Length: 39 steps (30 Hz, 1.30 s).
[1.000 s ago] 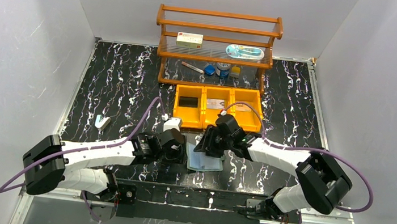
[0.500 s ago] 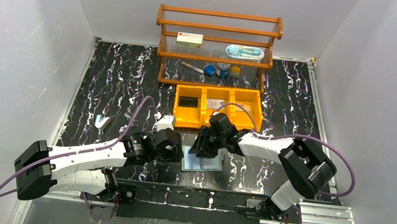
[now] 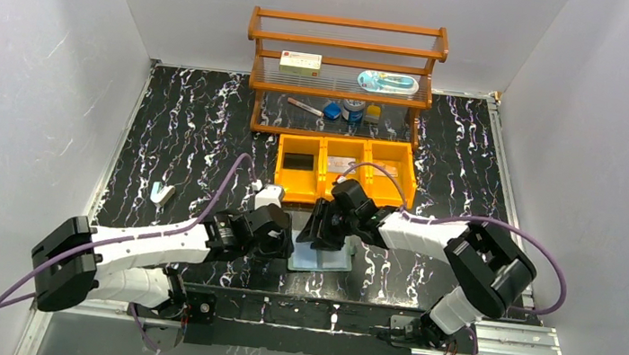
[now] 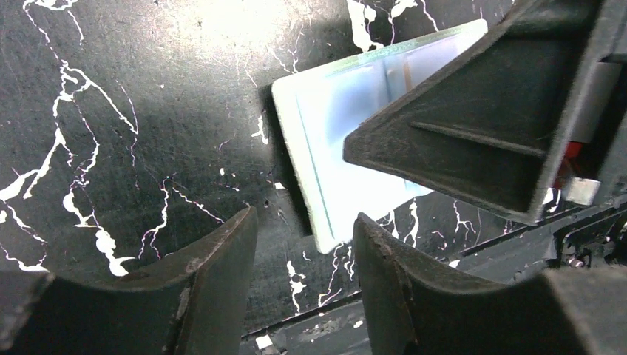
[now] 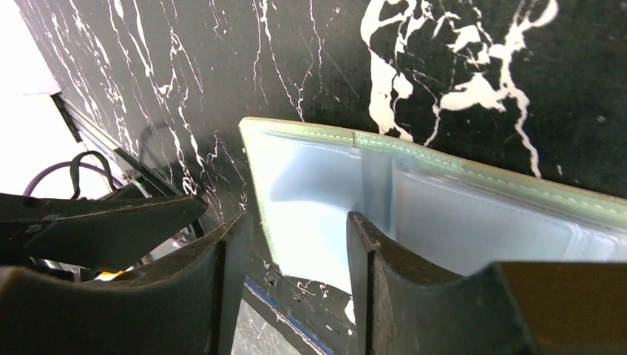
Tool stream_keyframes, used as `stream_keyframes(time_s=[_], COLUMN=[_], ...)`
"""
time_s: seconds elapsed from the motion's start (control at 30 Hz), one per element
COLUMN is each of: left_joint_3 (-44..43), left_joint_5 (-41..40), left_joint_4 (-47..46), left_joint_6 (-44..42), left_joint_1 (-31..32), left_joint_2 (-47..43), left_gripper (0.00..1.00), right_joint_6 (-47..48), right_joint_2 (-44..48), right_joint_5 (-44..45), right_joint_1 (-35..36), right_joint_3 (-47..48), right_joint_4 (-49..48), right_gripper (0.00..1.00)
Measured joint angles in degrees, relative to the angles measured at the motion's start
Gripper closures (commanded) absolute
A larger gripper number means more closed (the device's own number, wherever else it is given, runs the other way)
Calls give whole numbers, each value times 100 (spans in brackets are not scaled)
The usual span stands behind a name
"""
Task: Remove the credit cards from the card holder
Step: Remove the credit card from the card holder.
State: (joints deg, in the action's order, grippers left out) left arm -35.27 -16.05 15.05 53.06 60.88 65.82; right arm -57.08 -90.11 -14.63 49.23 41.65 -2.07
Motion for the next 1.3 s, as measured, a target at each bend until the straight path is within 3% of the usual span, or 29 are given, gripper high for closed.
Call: stream_keyframes(time_s=[0.13, 0.37, 0.7, 1.3], left_joint_3=[-2, 2, 2, 2], left_joint_5=[13, 50, 133, 179], left_joint_4=[-26, -162, -243, -267], left_joint_6=[-15, -26, -61, -118], left_joint_1=[-2, 0, 0, 0], left_joint_2=[157, 503, 748, 748], left_gripper=[56, 56, 58, 59], right_joint_6=[-59, 4, 92, 247], right_joint_2=[284, 1226, 1714, 1373], right_joint_5=[173, 802, 2044, 1593], right_joint_1=[0, 0, -72, -160], right_joint_3=[-85, -109, -232, -402], right_joint_4=[63, 535, 2055, 1803], right_gripper=[54, 54, 50, 52])
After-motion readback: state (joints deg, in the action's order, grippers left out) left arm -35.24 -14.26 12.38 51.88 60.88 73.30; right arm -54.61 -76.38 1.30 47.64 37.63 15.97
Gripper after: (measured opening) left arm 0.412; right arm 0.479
